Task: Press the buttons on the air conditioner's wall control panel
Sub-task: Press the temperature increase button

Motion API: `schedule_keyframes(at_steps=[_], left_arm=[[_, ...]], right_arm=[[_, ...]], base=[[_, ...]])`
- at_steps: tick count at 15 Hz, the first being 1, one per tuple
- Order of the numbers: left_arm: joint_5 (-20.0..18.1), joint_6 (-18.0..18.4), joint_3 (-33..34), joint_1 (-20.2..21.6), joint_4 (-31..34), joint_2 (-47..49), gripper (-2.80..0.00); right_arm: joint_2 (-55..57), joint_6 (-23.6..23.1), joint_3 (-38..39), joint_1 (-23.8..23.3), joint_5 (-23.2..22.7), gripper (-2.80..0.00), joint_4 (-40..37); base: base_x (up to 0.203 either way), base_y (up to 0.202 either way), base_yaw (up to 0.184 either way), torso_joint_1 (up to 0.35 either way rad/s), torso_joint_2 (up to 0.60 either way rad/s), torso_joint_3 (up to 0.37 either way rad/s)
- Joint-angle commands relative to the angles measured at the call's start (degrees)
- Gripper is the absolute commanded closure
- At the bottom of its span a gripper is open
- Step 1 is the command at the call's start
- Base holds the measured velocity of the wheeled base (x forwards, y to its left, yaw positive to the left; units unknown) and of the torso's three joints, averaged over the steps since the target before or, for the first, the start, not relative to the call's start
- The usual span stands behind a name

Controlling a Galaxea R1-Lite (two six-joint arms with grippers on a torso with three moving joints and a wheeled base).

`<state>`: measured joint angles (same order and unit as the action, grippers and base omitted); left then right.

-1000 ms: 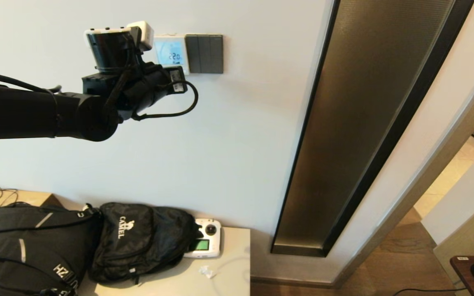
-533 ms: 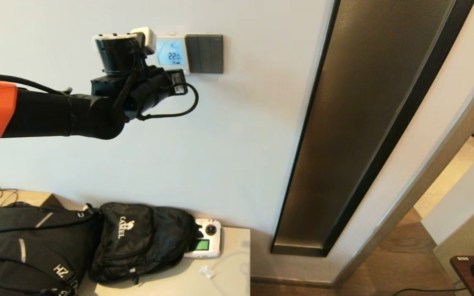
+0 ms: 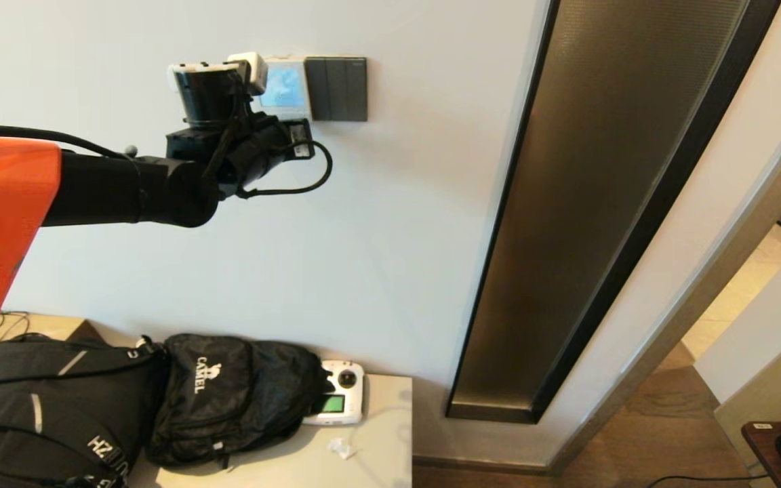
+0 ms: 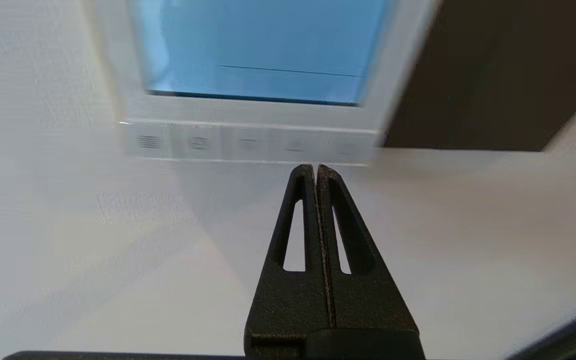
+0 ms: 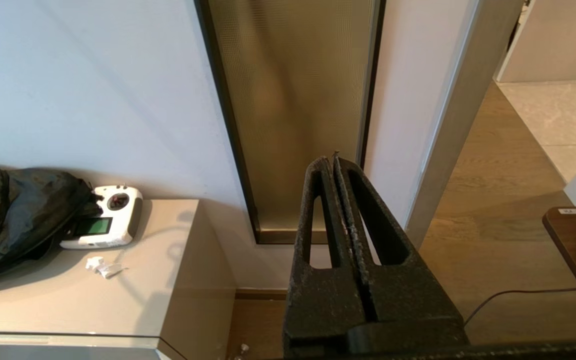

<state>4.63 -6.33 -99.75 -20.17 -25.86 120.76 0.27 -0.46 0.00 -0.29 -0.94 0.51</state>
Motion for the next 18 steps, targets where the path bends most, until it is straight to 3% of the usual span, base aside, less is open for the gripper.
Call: schedule_keyframes(at_steps=[1,5,10,14,18], left_arm=[[-0.1,-0.1,-0.2,1.2,-0.3,0.2,0.0],[0.0,-0.1,0.1,1.9,-0.4,-0.5,0.0],[-0.1,-0.2,5.0,1.6,-1.4,-5.4,0.0],[-0.2,-0.3,7.4,-0.3,-1.5,-6.0,0.0],[0.0,-0.2,5.3,-2.2,-1.4,-5.1,0.0]], right_arm=[[0.1,-0.1,0.0,0.0,0.0,0.0,0.0],[0.1,-0.1,0.0,0.0,0.0,0.0,0.0],[0.1,-0.1,0.0,0.0,0.0,0.0,0.0],[0.1,-0.1,0.0,0.0,0.0,0.0,0.0],[0.1,-0.1,0.0,0.0,0.0,0.0,0.0]], base=[[0.0,0.0,0.0,0.0,0.0,0.0],[0.0,0.0,0.0,0.0,0.0,0.0],[0.0,0.0,0.0,0.0,0.0,0.0],[0.0,0.0,0.0,0.0,0.0,0.0],[0.0,0.0,0.0,0.0,0.0,0.0]])
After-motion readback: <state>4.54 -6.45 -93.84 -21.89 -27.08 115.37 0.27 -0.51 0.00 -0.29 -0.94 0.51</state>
